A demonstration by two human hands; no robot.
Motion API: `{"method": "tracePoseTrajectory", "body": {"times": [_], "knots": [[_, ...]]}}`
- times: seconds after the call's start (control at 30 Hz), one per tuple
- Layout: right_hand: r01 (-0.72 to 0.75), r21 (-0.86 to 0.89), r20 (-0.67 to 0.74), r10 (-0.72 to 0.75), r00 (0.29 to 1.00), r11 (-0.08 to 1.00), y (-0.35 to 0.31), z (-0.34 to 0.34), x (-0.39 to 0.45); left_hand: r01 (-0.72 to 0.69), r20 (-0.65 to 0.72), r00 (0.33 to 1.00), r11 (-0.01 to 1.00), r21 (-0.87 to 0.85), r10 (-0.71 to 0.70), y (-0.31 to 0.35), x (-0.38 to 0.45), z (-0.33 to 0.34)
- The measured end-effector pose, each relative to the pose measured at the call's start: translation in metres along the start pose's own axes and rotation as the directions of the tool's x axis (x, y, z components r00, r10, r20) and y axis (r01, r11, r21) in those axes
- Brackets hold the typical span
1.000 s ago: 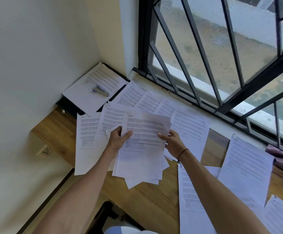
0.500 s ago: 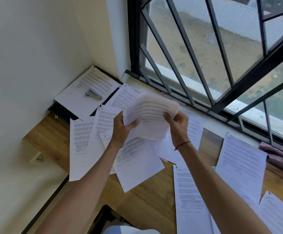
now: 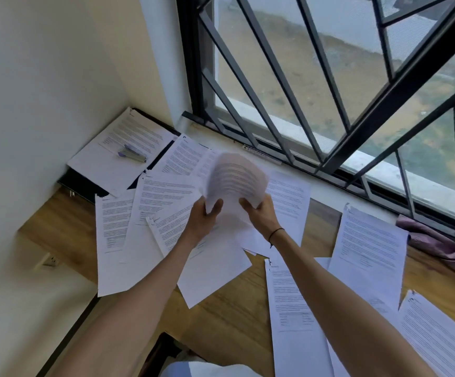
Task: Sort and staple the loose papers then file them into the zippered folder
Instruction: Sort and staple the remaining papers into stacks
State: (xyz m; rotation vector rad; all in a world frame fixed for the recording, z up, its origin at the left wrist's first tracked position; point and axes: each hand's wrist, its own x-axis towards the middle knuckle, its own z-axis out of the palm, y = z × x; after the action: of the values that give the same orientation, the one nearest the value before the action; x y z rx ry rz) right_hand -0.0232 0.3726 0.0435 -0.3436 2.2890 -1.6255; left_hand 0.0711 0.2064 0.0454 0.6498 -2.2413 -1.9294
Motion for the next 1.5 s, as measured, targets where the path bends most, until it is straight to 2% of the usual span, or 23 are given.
{"method": "tracePoseTrajectory", "body": {"times": [0.1,0.27,0.47,0.57,0.77,1.0,1.23,1.5], "knots": [[-0.017,-0.038,-0.028,0.016,0.999,0.999,0.008,-0.001,-0.007,-0.016,-0.055,0.998,0.999,0.045,0.019,-0.001,-0.001,0.009],[0.035,-0.145,-0.123,-0.053,0.991,0.989,0.005,-0.015,-0.011,-0.022,-0.102,0.994,0.996,0.082,0.030,-0.001,0.007,0.012],[-0.056,-0.251,-0.059,0.042,0.997,0.966,0.023,-0.023,-0.009,0.015,-0.035,0.999,1.000,0.026,-0.014,-0.010,0.023,0.012],[-0.095,-0.221,-0.037,0.089,0.995,0.971,0.028,-0.028,-0.014,0.108,-0.007,0.994,0.994,0.018,-0.108,-0.019,0.032,0.013],[-0.245,-0.202,-0.147,0.218,0.965,0.948,0.045,-0.054,-0.028,0.220,0.023,0.975,0.975,0.022,-0.220,-0.026,0.038,0.032],[-0.277,-0.160,-0.179,0.249,0.952,0.947,0.064,-0.103,-0.054,0.251,0.124,0.959,0.967,0.048,-0.255,-0.036,0.028,0.073],[-0.281,-0.215,-0.254,0.224,0.941,0.935,0.078,-0.154,-0.081,0.254,0.171,0.947,0.961,0.112,-0.271,-0.031,0.020,0.127],[-0.330,-0.318,-0.371,0.203,0.906,0.889,0.125,-0.203,-0.105,0.227,0.195,0.949,0.965,0.132,-0.250,-0.024,0.001,0.174]]}}
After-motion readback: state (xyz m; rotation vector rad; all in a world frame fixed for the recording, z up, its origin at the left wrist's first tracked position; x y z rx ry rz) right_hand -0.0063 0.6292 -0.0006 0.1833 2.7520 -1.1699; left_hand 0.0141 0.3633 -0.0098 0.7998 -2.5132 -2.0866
